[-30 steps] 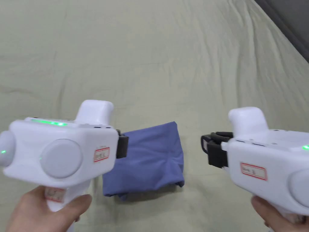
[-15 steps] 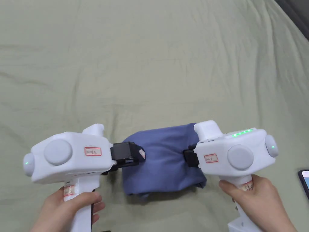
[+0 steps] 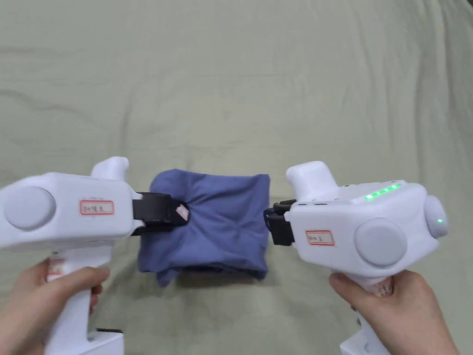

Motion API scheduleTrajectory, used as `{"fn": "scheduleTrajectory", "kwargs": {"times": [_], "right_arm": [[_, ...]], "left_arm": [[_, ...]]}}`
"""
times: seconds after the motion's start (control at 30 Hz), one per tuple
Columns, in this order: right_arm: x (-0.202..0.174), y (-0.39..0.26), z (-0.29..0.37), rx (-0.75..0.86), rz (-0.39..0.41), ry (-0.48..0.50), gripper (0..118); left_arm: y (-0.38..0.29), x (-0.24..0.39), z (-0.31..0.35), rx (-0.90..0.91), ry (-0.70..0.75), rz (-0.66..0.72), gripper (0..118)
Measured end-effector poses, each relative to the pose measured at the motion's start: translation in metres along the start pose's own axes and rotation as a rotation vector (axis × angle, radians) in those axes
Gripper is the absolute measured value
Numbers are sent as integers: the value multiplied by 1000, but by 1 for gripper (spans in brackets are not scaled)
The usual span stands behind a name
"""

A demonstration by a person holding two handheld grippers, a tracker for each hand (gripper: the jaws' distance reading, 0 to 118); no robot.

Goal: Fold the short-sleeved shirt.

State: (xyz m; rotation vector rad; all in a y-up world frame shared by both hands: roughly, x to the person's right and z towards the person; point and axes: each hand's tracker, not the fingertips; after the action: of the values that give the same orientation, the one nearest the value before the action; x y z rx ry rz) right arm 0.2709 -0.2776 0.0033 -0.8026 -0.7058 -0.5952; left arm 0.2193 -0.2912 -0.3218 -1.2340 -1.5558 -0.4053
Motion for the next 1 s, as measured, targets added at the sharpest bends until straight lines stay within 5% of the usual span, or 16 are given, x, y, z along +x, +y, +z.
{"fn": "scheduleTrajectory", "kwargs": {"times": [0.37, 0.4, 0.47, 0.5, 0.6, 0.7, 0.73, 0.77, 0.8, 0.83, 0.87, 1.0], "right_arm": [[-98, 39, -19, 35, 100, 80, 2], [-105, 42, -23, 31, 107, 86, 2], [-117, 46, -27, 28, 120, 91, 2], [-121, 49, -28, 26, 126, 97, 2], [-128, 52, -25, 33, 144, 108, 2], [-128, 54, -17, 46, 156, 108, 2], [-127, 54, -10, 61, 157, 105, 2], [-125, 54, -3, 81, 158, 99, 2], [-122, 53, 7, 111, 160, 86, 2], [-119, 53, 19, 147, 156, 68, 2], [-116, 54, 31, 180, 155, 47, 2], [-99, 52, 104, 378, 170, -115, 2]], "left_arm": [[60, -175, 122, -95, 480, 36, 32], [61, -185, 123, -84, 478, 58, 40], [58, -198, 127, -59, 506, 89, 91], [56, -201, 131, -34, 568, 68, 100], [45, -206, 167, 98, 676, -3, 103], [34, -194, 214, 200, 692, 87, 103], [26, -183, 232, 253, 629, 81, 98], [19, -168, 246, 348, 562, 26, 75], [11, -147, 255, 431, 573, -76, 13], [6, -120, 257, 449, 719, -167, 0], [4, -98, 259, 467, 794, -199, 0], [-13, -4, 261, 666, 699, -265, 0]]}}
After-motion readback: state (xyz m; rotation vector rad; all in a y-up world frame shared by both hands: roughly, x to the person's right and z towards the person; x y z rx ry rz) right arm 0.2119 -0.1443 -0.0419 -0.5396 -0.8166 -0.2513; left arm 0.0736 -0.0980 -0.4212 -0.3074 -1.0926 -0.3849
